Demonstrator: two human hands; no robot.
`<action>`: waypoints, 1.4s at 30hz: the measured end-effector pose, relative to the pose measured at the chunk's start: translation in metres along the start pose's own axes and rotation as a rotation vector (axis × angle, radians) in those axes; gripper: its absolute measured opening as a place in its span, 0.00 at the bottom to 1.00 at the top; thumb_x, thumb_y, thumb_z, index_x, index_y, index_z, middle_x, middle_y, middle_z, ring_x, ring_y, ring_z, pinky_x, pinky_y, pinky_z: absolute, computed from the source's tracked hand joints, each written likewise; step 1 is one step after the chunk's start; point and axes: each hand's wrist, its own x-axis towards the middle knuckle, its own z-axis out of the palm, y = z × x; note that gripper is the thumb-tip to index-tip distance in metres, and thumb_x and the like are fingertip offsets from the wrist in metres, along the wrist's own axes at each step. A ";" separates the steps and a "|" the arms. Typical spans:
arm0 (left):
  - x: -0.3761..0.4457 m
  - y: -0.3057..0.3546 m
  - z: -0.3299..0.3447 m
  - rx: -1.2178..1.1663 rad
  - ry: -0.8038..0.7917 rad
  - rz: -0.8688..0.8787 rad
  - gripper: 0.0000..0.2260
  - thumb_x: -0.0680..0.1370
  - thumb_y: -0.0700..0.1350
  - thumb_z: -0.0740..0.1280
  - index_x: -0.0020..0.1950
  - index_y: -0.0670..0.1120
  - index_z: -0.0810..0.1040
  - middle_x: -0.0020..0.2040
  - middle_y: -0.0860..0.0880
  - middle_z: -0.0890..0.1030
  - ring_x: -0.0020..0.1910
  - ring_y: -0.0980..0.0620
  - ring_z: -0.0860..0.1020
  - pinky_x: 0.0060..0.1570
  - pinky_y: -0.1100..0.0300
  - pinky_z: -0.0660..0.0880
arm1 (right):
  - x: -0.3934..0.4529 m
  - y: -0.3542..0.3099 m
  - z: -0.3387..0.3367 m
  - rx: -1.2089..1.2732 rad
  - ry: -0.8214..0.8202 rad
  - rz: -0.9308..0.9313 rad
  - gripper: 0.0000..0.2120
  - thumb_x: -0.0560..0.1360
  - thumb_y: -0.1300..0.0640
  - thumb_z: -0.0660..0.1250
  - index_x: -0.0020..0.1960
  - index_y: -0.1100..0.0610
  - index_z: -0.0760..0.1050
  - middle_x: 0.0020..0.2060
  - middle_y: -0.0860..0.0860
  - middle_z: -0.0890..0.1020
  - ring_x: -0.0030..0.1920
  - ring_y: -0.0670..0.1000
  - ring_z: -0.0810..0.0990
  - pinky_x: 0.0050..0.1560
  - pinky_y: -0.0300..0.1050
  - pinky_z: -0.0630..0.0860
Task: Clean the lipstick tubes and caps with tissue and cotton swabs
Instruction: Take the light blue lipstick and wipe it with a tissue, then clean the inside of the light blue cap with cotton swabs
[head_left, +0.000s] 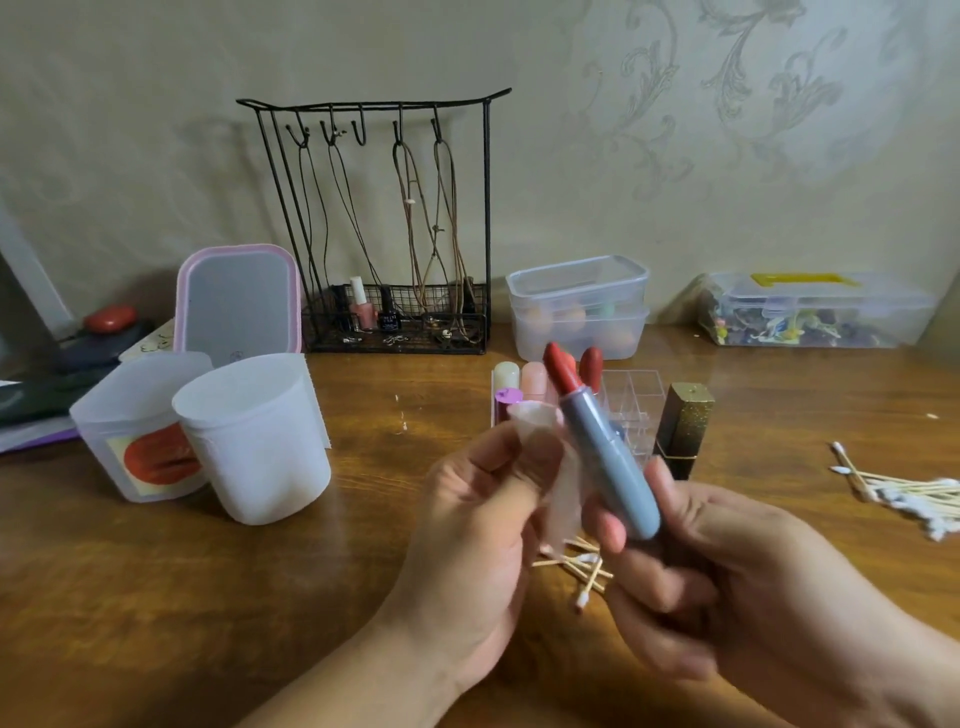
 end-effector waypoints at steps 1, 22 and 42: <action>0.002 0.000 -0.001 -0.006 0.051 -0.003 0.07 0.74 0.47 0.71 0.45 0.43 0.83 0.39 0.40 0.80 0.37 0.45 0.75 0.41 0.53 0.73 | 0.000 -0.001 0.001 -0.016 0.027 -0.052 0.18 0.76 0.43 0.62 0.44 0.58 0.76 0.26 0.49 0.67 0.23 0.49 0.65 0.23 0.41 0.56; -0.013 0.001 0.016 0.143 0.052 -0.178 0.15 0.69 0.50 0.67 0.49 0.40 0.80 0.31 0.48 0.79 0.24 0.57 0.73 0.21 0.68 0.67 | -0.028 -0.050 0.008 -1.112 0.175 0.021 0.31 0.72 0.31 0.61 0.40 0.60 0.81 0.25 0.55 0.80 0.23 0.50 0.74 0.29 0.40 0.70; -0.013 -0.020 0.014 0.318 -0.130 -0.266 0.19 0.64 0.53 0.75 0.49 0.44 0.80 0.41 0.38 0.80 0.24 0.52 0.67 0.22 0.64 0.66 | -0.040 -0.069 -0.158 -1.612 1.253 0.422 0.14 0.74 0.40 0.68 0.46 0.51 0.81 0.41 0.51 0.82 0.41 0.54 0.81 0.46 0.51 0.81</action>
